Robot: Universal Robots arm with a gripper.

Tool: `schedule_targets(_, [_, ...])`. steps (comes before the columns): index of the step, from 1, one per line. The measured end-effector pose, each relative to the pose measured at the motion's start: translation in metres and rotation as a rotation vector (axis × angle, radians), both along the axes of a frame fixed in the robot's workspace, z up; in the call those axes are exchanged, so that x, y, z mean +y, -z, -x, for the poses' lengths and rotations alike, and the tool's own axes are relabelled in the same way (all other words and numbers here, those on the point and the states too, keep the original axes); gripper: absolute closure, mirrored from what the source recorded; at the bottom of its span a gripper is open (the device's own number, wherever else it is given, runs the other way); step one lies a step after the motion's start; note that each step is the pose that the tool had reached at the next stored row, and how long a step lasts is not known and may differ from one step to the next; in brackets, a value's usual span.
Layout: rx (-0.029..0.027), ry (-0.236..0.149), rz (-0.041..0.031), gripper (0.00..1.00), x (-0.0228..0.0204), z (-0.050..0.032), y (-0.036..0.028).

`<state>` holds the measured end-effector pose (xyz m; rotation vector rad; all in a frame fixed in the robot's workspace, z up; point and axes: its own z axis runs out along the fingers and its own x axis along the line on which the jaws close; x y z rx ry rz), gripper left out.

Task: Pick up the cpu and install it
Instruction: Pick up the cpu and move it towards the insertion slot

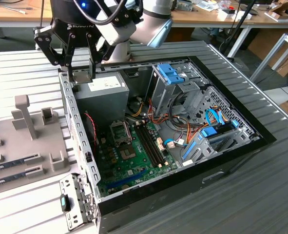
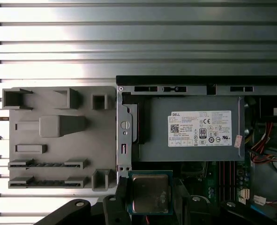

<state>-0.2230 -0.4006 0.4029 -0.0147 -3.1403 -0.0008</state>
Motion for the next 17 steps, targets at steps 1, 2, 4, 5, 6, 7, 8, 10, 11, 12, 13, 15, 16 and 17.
schedule_targets(1, [0.0, 0.0, 0.0, 0.53, 0.0, -0.0009, 0.0002])
schedule_targets(2, [0.0, 0.0, 0.0, 0.53, 0.0, -0.0021, 0.0004])
schedule_targets(4, [0.0, 0.0, 0.0001, 0.53, 0.0, -0.0041, 0.0008])
schedule_targets(5, [0.0, 0.0, 0.0001, 0.53, 0.0, -0.0054, 0.001])
schedule_targets(6, [0.0, 0.0, 0.0001, 0.53, 0.0, -0.0065, 0.0012])
schedule_targets(7, [0.0, 0.0, 0.0002, 0.53, 0.0, -0.0074, 0.0013])
schedule_targets(8, [0.0, 0.0, 0.0001, 0.53, 0.0, -0.0083, 0.0015])
schedule_targets(10, [0.0, 0.0, 0.0002, 0.53, 0.0, -0.0102, 0.0019])
schedule_targets(11, [0.0, 0.0, 0.0003, 0.53, 0.0, -0.011, 0.002])
schedule_targets(12, [0.0, 0.0, 0.0003, 0.53, 0.0, -0.0123, 0.0022])
schedule_targets(13, [-0.0001, 0.0, 0.0003, 0.53, 0.0, -0.0132, 0.0024])
schedule_targets(15, [0.0001, 0.0, 0.0004, 0.53, 0.0, -0.0151, 0.0027])
schedule_targets(16, [0.0, 0.0, 0.0004, 0.53, 0.0, -0.0172, 0.0031])
schedule_targets(17, [0.0, 0.0, 0.0004, 0.53, 0.0, -0.0186, 0.0033])
